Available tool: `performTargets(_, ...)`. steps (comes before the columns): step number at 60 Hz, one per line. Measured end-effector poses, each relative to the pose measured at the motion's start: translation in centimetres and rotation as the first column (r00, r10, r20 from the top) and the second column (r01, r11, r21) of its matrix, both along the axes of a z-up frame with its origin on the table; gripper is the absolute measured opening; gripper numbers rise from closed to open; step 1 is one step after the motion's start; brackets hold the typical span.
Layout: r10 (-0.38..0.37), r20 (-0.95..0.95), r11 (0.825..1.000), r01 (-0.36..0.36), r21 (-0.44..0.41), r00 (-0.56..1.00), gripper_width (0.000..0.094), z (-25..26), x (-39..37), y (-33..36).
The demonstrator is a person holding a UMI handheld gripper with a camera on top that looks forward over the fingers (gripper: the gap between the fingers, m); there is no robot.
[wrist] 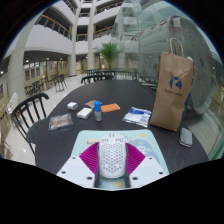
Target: Arrange mouse
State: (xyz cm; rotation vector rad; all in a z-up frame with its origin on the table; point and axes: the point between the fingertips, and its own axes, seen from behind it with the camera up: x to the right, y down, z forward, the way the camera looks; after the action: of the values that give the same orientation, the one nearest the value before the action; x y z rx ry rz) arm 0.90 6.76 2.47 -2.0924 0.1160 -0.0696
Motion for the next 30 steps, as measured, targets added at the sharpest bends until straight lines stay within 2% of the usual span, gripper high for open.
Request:
performTargets(4, -0.014, 0.016, 0.999, 0.015, -0.037, 1.0, 0.0352, -1.4, 0.2, -0.1)
performTargets(7, -0.012, 0.032, 0.996, 0.015, -0.086, 0.999, 0.041, -2.9, 0.3, -0.6)
performTargets(15, 0.026, -0.021, 0.991, -0.028, -0.13, 0.999, 0.0572, -4.0, -0.2, -1.2)
performTargets(17, 0.054, -0.041, 0.992, -0.058, -0.111, 0.998, 0.0701, -3.6, -0.6, -1.3)
performTargets(19, 0.076, -0.06, 0.991, -0.082, -0.109, 0.995, 0.0872, -3.4, -0.9, -1.9)
performTargets(22, 0.089, -0.082, 0.987, -0.099, -0.128, 0.993, 0.0825, -3.2, -1.2, -3.5)
performTargets(26, 0.128, -0.122, 0.978, -0.146, -0.148, 0.984, 0.085, -2.6, -2.2, -6.4)
performTargets(30, 0.162, -0.187, 0.975, -0.186, -0.12, 0.969, 0.0848, -0.8, -3.1, -9.5)
